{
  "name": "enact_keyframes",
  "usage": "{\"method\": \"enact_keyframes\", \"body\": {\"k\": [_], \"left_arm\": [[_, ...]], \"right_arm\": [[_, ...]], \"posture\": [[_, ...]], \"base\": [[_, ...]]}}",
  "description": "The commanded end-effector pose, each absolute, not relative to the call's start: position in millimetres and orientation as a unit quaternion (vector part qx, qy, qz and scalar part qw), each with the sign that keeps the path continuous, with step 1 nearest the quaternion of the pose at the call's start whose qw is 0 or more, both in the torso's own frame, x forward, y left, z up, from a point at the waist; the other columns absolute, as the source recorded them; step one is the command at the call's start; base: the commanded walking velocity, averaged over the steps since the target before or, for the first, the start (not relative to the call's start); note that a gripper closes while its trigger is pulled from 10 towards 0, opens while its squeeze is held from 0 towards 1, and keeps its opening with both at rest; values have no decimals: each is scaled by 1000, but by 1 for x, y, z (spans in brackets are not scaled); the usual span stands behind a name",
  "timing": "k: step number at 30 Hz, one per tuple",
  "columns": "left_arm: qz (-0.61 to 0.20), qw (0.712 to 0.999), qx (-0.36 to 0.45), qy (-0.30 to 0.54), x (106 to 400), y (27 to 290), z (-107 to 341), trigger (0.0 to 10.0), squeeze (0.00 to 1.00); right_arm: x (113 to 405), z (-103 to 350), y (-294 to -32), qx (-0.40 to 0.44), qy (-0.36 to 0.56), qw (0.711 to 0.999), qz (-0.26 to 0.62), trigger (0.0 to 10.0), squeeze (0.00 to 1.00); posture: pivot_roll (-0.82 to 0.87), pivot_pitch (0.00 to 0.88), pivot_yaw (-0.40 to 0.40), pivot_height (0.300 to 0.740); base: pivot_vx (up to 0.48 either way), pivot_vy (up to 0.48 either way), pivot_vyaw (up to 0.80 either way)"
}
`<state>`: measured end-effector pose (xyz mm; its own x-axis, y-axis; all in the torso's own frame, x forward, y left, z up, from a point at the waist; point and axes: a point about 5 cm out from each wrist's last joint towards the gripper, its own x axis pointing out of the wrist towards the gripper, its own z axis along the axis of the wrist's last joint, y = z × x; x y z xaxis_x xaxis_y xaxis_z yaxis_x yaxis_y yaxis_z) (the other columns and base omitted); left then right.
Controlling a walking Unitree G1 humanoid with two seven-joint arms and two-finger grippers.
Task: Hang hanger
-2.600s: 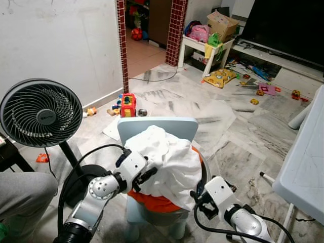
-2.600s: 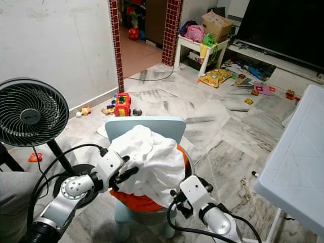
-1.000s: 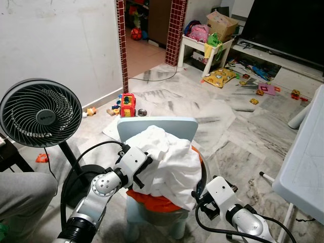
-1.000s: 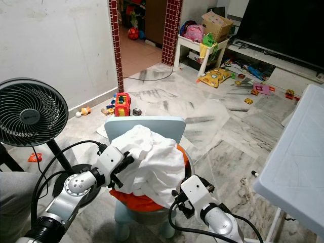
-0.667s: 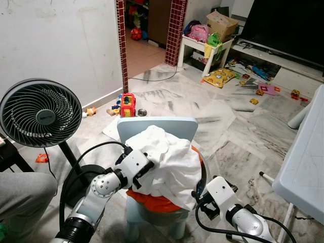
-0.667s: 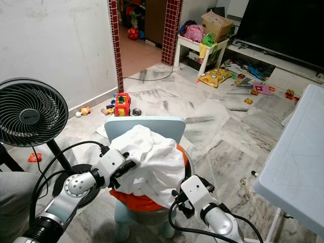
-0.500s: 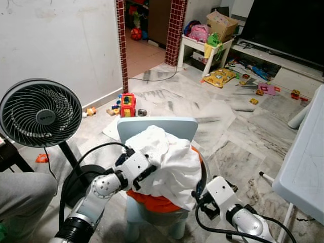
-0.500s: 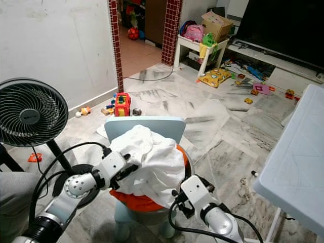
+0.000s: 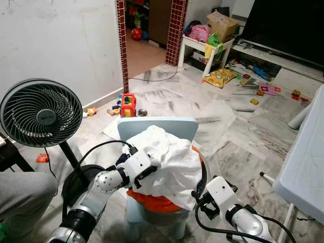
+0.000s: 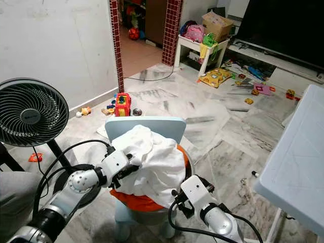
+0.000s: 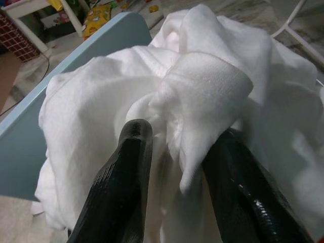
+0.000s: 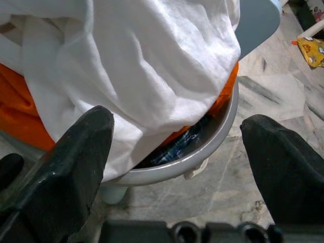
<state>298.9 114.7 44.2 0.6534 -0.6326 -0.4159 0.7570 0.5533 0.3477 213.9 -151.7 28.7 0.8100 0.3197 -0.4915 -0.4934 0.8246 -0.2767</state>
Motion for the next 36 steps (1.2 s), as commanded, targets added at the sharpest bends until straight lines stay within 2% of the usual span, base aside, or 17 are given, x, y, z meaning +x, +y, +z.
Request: {"method": "enact_keyframes", "body": {"k": [1,2,3,29,36], "left_arm": [[-411,866,260,116,302,109,46,7098,0],[-412,865,260,117,303,108,46,1294,0],[-412,865,261,119,303,108,45,0,0],[-425,865,255,75,306,101,52,0,0],[-415,889,191,27,312,88,72,0,0]], "right_arm": [[217,30,-155,-205,214,932,211,10000,0],[216,30,-155,-205,214,932,210,10000,0],[216,29,-155,-204,214,932,210,10000,0],[216,29,-155,-205,215,932,209,10000,0],[219,29,-159,-207,212,934,201,10000,0]], "posture": [[94,0,-51,740],[91,0,-50,740],[90,0,-49,740],[93,0,-53,740],[100,0,-59,740]], "base": [[0,0,0],[0,0,0],[0,0,0],[0,0,0],[0,0,0]]}}
